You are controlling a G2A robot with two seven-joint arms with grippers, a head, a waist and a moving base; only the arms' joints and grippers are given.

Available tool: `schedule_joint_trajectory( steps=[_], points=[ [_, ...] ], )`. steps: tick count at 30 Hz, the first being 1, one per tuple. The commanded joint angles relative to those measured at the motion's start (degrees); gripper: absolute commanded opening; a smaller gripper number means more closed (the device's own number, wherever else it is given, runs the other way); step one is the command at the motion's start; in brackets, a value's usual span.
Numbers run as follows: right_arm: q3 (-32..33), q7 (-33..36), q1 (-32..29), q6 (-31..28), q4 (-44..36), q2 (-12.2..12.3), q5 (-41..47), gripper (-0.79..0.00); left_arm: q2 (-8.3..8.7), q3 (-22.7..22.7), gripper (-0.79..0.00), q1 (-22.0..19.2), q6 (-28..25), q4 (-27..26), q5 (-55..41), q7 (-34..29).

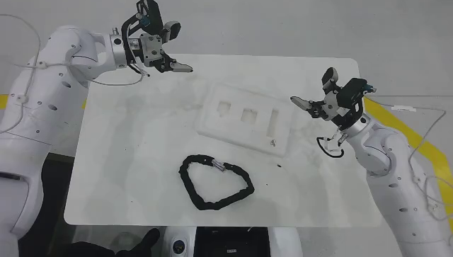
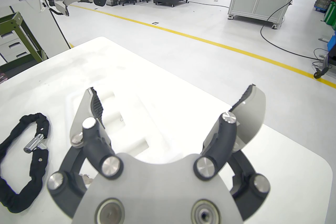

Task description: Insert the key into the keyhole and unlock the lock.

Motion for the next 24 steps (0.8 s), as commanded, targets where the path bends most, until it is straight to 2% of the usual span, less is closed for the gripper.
schedule_joint_trajectory(
  steps=[1, 17, 24],
  points=[
    [0.0, 0.0, 0.0, 0.0, 0.0, 0.0, 0.0, -0.001, 0.00, 0.0, 0.000, 0.0, 0.0, 0.0, 0.0, 0.0],
    [-0.3, 0.4, -0.4, 0.2, -0.2, 0.0, 0.3, 0.000, 0.00, 0.0, 0.000, 0.0, 0.0, 0.0, 0.0, 0.0],
    [-1.6, 13.5, -3.4, 5.6, -6.6, -0.1, 3.1, 0.000, 0.00, 0.0, 0.000, 0.0, 0.0, 0.0, 0.0, 0.0]
  ],
)
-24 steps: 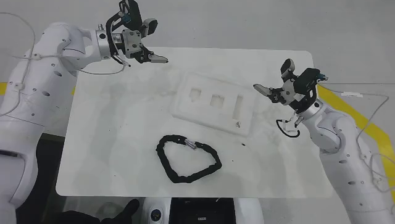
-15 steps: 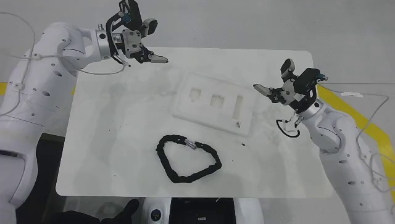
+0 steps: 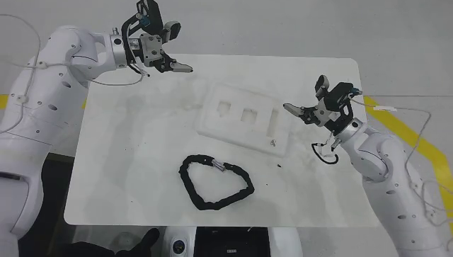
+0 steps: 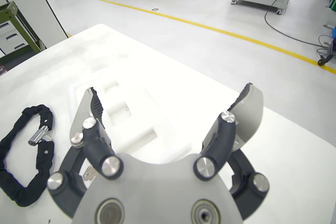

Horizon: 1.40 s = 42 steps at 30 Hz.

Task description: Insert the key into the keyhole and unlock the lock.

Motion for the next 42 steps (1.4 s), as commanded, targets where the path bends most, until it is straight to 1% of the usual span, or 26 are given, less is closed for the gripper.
schedule_joint_trajectory(
  steps=[1, 4, 8, 11, 17, 21, 29, 42],
  points=[
    [-0.3, 4.8, -0.5, 1.3, -1.7, 0.0, 1.3, 0.000, 0.00, 0.0, 0.000, 0.0, 0.0, 0.0, 0.0, 0.0],
    [-0.8, 11.1, -1.7, 3.8, -4.5, 0.0, 4.5, 0.000, 0.00, 0.0, 0.000, 0.0, 0.0, 0.0, 0.0, 0.0],
    [-1.2, 19.9, -3.1, 6.4, -8.2, 0.2, 5.7, 0.000, 0.00, 0.0, 0.000, 0.0, 0.0, 0.0, 0.0, 0.0],
    [-1.3, 25.1, -4.3, 7.6, -10.4, 0.3, 7.1, 0.000, 0.00, 0.0, 0.000, 0.0, 0.0, 0.0, 0.0, 0.0],
    [-1.3, 31.4, -6.3, 9.5, -13.9, 0.5, 10.2, 0.000, 0.00, 0.0, 0.000, 0.0, 0.0, 0.0, 0.0, 0.0],
    [-2.0, 35.3, -7.2, 10.8, -14.8, 0.6, 11.1, 0.000, 0.00, 0.0, 0.000, 0.0, 0.0, 0.0, 0.0, 0.0],
    [-3.7, 37.5, -7.3, 13.3, -15.2, 0.5, 12.0, 0.000, 0.00, 0.0, 0.000, 0.0, 0.0, 0.0, 0.0, 0.0],
    [-3.7, 37.5, -7.3, 13.3, -15.2, 0.5, 12.0, 0.000, 0.00, 0.0, 0.000, 0.0, 0.0, 0.0, 0.0, 0.0]
  ],
)
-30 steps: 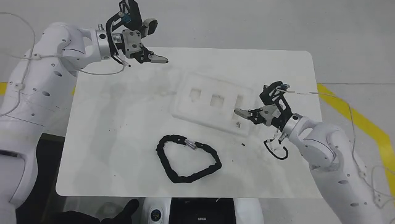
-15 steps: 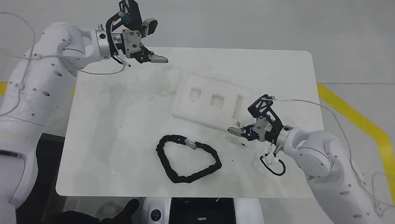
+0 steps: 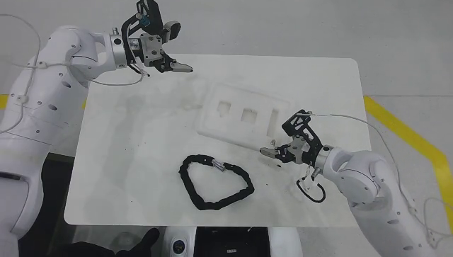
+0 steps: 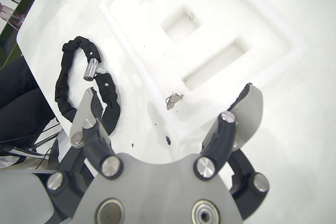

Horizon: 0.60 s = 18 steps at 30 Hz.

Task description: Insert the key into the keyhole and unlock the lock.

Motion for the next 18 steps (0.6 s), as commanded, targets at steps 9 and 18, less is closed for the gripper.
schedule_joint_trajectory(
  steps=[9, 18],
  points=[
    [-0.3, 0.0, -0.2, 0.2, -0.3, 0.0, -0.5, 0.000, 0.00, 0.0, 0.000, 0.0, 0.0, 0.0, 0.0, 0.0],
    [-3.0, 10.4, 1.9, 7.6, -5.2, -0.1, -1.8, 0.000, 0.00, 0.0, 0.000, 0.0, 0.0, 0.0, 0.0, 0.0]
  ],
)
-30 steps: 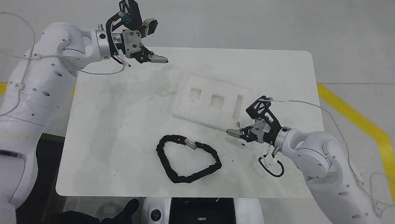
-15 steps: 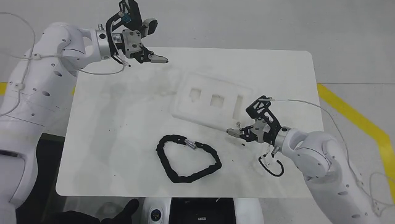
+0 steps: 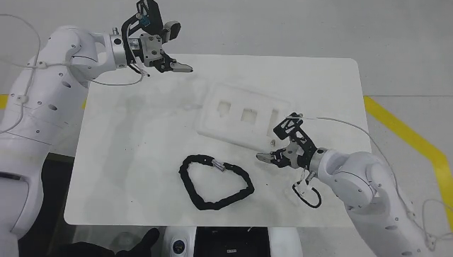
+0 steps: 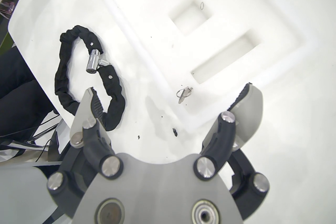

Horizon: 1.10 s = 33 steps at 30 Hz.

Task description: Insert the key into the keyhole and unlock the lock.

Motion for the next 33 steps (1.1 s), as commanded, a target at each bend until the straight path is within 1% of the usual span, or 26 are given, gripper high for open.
schedule_joint_trajectory(
  steps=[1, 8, 10, 11, 12, 14, 15, 17, 18, 19, 20, 24, 33],
  points=[
    [-0.4, 2.3, 0.8, 1.6, -0.2, -0.1, 0.3, 0.000, 0.00, 0.0, 0.000, 0.0, 0.0, 0.0, 0.0, 0.0],
    [-2.0, 5.3, 4.3, 6.1, 2.5, -0.5, 3.6, 0.000, 0.00, 0.0, 0.000, 0.0, 0.0, 0.0, 0.0, 0.0],
    [-2.4, 5.9, 5.0, 6.8, 3.4, -0.6, 4.3, -0.102, 0.00, 0.0, 0.000, 0.0, 0.0, 0.0, 0.0, 0.0],
    [-2.7, 6.3, 5.3, 7.1, 3.7, -0.7, 4.5, -0.126, 0.00, 0.0, 0.000, 0.0, 0.0, 0.0, 0.0, 0.0],
    [-2.9, 6.6, 5.7, 7.4, 4.0, -0.7, 4.7, -0.132, 0.00, 0.0, 0.000, 0.0, 0.0, 0.0, 0.0, 0.0],
    [-3.2, 7.2, 6.2, 8.5, 4.3, -0.8, 4.5, -0.209, 0.00, 0.0, 0.000, 0.0, 0.0, 0.0, 0.0, 0.0],
    [-3.4, 7.4, 6.4, 9.0, 4.4, -0.8, 4.2, -0.228, 0.00, 0.0, 0.000, 0.0, 0.0, 0.0, 0.0, 0.0],
    [-3.7, 7.6, 6.8, 9.9, 4.3, -0.8, 2.3, -0.219, 0.00, 0.0, 0.000, 0.0, 0.0, 0.0, 0.0, 0.0],
    [-3.9, 8.0, 6.8, 10.6, 4.2, -0.8, 1.5, -0.265, 0.00, 0.0, 0.000, 0.0, 0.0, 0.0, 0.0, 0.0],
    [-4.2, 8.4, 6.9, 11.1, 3.9, -0.8, 0.9, -0.342, 0.00, 0.0, 0.000, 0.0, 0.0, 0.0, 0.0, 0.0],
    [-4.5, 8.7, 7.0, 11.6, 3.7, -0.8, 0.3, -0.397, 0.00, 0.0, 0.000, 0.0, 0.0, 0.0, 0.0, 0.0],
    [-5.3, 9.7, 7.4, 13.8, 3.5, -0.9, -0.9, -0.440, 0.00, 0.0, 0.000, 0.0, 0.0, 0.0, 0.0, 0.0],
    [-6.2, 9.9, 8.3, 16.2, 4.5, -1.3, -1.5, -0.465, 0.00, 0.0, 0.000, 0.0, 0.0, 0.0, 0.0, 0.0]
  ],
)
